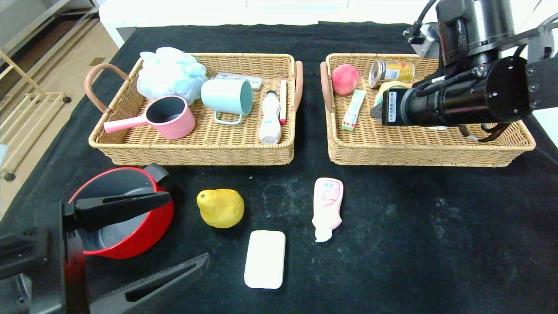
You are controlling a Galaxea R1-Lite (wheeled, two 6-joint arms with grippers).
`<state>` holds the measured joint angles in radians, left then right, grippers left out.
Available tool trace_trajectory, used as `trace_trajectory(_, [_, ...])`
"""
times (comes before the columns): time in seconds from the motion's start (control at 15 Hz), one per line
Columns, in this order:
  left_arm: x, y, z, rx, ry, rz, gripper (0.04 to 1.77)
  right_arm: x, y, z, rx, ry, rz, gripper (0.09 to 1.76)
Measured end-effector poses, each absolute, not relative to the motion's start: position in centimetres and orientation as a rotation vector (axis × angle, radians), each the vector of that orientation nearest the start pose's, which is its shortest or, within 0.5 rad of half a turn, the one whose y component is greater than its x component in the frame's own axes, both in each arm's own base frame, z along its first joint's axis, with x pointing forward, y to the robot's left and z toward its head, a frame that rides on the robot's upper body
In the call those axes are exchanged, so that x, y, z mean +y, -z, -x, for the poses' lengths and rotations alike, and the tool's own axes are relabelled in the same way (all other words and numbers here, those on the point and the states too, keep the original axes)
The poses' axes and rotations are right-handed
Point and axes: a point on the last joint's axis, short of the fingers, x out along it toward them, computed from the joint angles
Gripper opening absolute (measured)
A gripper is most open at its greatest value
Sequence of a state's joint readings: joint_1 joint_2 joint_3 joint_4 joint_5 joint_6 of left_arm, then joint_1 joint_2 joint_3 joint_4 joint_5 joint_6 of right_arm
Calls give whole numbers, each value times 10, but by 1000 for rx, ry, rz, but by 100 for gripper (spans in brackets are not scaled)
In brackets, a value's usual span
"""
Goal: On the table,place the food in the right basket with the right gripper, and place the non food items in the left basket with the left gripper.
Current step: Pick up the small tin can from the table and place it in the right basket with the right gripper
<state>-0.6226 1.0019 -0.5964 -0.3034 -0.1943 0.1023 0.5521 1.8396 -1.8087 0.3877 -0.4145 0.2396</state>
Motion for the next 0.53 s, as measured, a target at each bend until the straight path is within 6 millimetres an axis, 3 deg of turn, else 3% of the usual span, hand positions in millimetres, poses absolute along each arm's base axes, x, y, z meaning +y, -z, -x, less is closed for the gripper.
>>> trace_trajectory(0.4, [-79,-244,-102,56,821,-118,172,180,-309,-323,368,-73,-48,114])
trace_trajectory(0.53, [-79,-244,-102,54,820,-117,172,179,-307,-326,371,-67,-48,129])
